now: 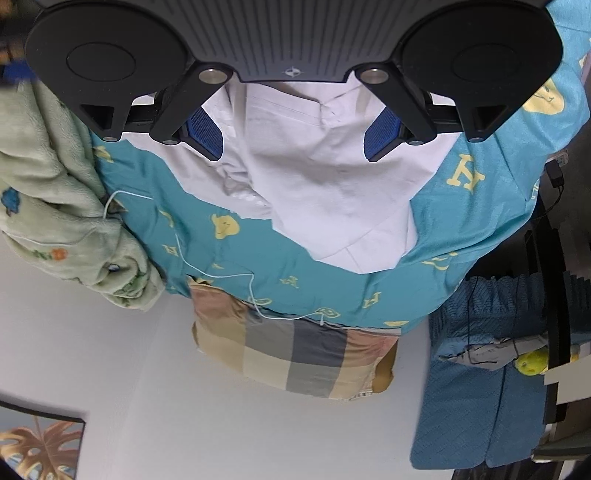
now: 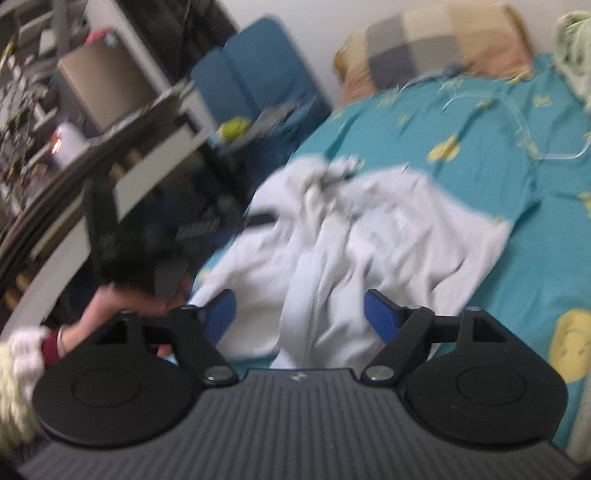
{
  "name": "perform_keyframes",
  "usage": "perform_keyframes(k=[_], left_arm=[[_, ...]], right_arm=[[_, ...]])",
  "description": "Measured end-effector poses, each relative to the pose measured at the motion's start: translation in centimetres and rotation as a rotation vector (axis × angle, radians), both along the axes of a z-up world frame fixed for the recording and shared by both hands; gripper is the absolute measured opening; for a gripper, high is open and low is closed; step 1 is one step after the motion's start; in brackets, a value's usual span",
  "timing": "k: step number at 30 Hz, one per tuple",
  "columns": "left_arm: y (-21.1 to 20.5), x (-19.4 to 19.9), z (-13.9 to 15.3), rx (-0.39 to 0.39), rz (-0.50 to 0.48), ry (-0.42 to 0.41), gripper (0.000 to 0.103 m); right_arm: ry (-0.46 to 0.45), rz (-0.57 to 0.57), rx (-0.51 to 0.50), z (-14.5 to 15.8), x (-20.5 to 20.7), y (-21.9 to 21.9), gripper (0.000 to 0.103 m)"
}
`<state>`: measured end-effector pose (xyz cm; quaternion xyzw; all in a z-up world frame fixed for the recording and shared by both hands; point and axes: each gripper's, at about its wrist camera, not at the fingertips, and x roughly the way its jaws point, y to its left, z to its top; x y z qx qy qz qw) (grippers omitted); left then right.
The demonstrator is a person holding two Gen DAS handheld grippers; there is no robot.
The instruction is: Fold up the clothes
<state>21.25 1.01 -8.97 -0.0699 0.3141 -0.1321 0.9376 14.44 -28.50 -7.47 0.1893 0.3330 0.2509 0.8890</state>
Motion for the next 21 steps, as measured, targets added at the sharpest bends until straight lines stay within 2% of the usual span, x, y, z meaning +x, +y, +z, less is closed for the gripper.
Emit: perform_keyframes(k=[2,6,9,10,11,12,13,14,17,21], left_arm=[[-0.2,-0.3,0.1,0.001,0.002,-0.001,0.086],[-0.2,-0.2,-0.1,-0.004,0.007,0.003,0.086],[-0.1,0.0,-0.2,-0.009,0.009,0.011,0.086],[0.0,0.1,-0.2,-0.02,0.012,0.012,0.086],[0.2,0.2,-0.2,-0.031,0.015,0.012,0.086],[0.4,0.4,-0.1,-0.043,0.017,0.012,0.086],[0.5,0.6,0.0,-0.055,0.02,0.012,0.086],[0.6,0.7,0.1,-0.067,0.022,0.012,0.086],[1.1,0.7,0.5,-0.087,0.03,-0.004,0.086],[1.8,0.1,1.6,-0.126,0.029,-0.027,0.086]], right_arm=[[0.02,-0.114,0.015,-0.9,1.5,-1.5,0.079],[0.093,-0.36,-0.022,-4.0,5.6,-4.0,0.079],[0.078,-0.385,-0.065,-5.1,6.5,-3.5,0.079],[0.069,-0.385,-0.08,-5.4,6.7,-3.2,0.075],[0.06,-0.386,-0.095,-5.7,6.9,-3.0,0.064],[0.051,-0.386,-0.11,-5.9,7.0,-2.7,0.058],[0.042,-0.386,-0.125,-6.2,7.2,-2.4,0.028],[0.033,-0.387,-0.14,-6.5,7.4,-2.1,0.006],[0.005,-0.387,-0.185,-7.3,7.9,-1.3,0.006],[-0.023,-0.399,-0.162,-3.7,5.2,-1.0,0.006]])
